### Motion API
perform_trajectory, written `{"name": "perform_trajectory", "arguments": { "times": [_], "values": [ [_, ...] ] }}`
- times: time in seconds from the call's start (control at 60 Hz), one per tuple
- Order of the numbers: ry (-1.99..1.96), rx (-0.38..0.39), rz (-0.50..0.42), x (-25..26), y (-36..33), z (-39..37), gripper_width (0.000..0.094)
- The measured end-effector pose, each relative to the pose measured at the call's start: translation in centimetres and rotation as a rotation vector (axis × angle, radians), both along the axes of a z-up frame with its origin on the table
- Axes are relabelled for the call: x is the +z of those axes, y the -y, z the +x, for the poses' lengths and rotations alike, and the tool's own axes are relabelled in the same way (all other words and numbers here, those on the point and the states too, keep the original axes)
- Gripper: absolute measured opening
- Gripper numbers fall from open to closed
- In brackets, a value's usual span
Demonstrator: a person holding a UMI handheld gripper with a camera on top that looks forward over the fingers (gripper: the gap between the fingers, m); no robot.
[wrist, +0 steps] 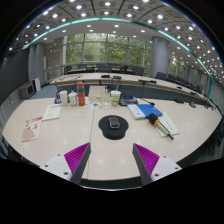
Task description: Arrange mouse
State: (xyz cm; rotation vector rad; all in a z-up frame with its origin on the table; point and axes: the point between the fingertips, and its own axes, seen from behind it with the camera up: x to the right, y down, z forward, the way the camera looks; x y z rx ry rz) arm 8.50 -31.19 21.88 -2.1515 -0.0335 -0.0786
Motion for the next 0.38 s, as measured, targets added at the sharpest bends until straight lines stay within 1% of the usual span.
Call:
{"name": "perform_trajectory", "arguments": {
  "times": [0.133, 0.383],
  "values": [
    [0.023, -0.007, 0.019, 1.1, 2.8, -0.4, 0.0857],
    [0.034, -0.022, 0.039, 2.0, 4.3, -0.4, 0.0856]
  ]
}}
